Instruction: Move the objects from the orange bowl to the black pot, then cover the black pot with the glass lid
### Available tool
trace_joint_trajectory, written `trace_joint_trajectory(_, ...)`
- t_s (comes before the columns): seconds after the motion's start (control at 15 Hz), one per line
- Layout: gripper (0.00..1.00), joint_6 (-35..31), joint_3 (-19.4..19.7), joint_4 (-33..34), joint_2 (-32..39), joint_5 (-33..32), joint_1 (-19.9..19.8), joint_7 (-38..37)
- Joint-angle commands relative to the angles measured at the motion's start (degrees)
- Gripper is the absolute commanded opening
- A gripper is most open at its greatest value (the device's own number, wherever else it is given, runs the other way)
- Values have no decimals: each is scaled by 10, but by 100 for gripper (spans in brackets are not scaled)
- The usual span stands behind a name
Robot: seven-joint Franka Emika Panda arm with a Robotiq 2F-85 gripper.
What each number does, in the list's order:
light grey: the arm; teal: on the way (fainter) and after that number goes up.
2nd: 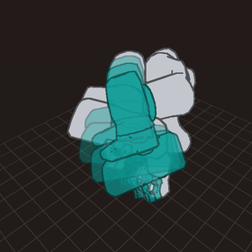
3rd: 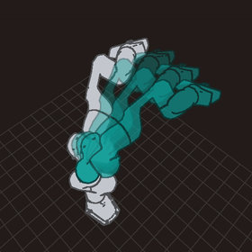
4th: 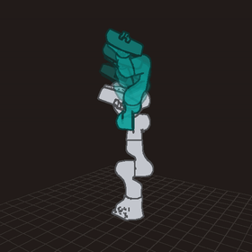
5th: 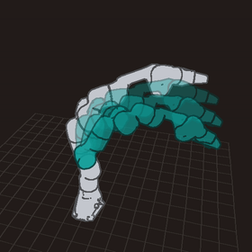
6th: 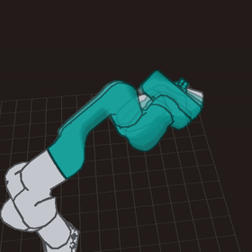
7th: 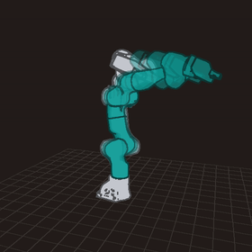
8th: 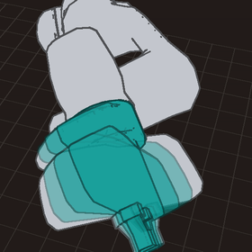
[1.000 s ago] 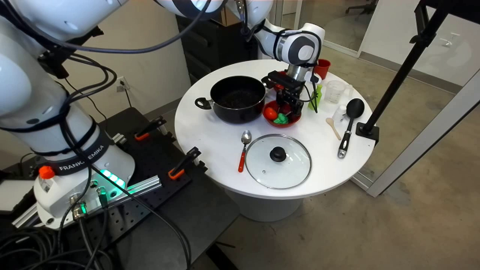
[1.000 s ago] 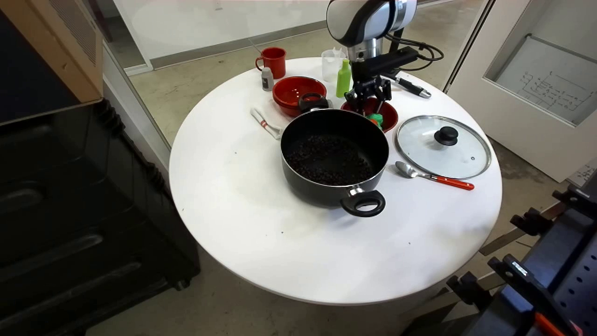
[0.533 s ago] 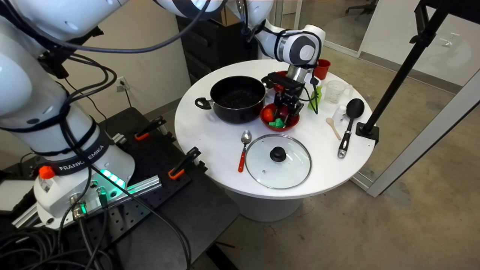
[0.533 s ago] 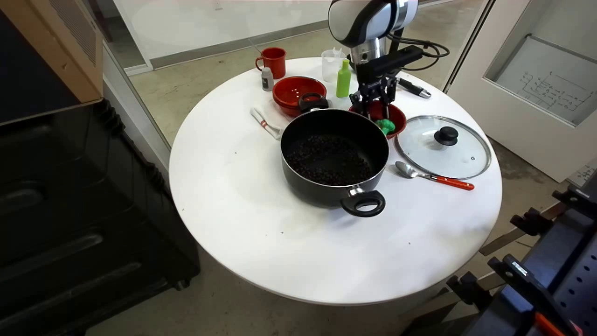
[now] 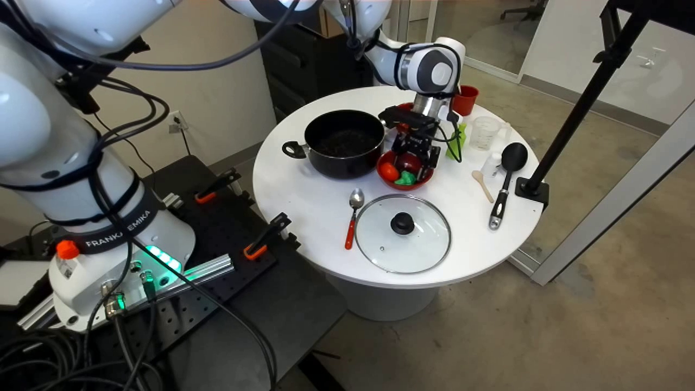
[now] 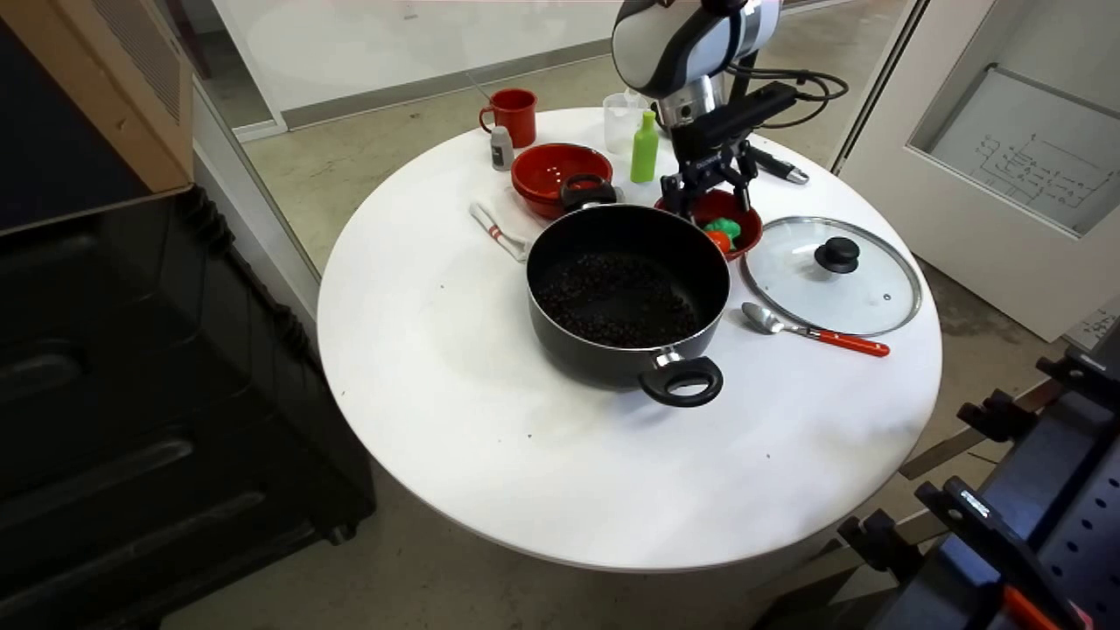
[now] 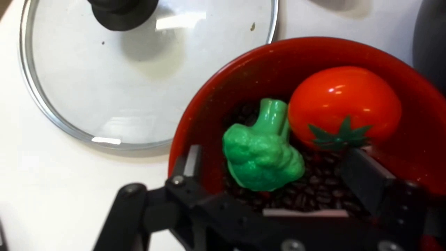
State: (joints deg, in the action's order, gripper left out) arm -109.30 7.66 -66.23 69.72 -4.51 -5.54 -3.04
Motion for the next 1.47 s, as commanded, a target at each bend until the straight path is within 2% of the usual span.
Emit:
trace_joint_trajectory(0.0,100,-23,6,-50,-30,-12,15,-5)
trace_joint_trajectory(0.33,100,-96,4,-101,-48,-13,25,-5)
trace_joint_trajectory(0.53,100,-112,4,-115,-51,-15,29,-16)
trace_joint_trajectory(0.6,82,-108,6,-116,-52,-15,31,-21)
trace_joint_trajectory(0.67,72,-106,6,-119,-54,-14,31,-24)
trace_joint_trajectory(0.8,60,-102,7,-124,-59,-14,33,-33)
trace_joint_trajectory(1.0,35,-101,8,-130,-62,-13,33,-44)
trace_joint_trajectory(1.13,27,-101,8,-133,-68,-12,33,-50)
trace_joint_trajectory(1.4,25,-103,8,-140,-74,-8,30,-63)
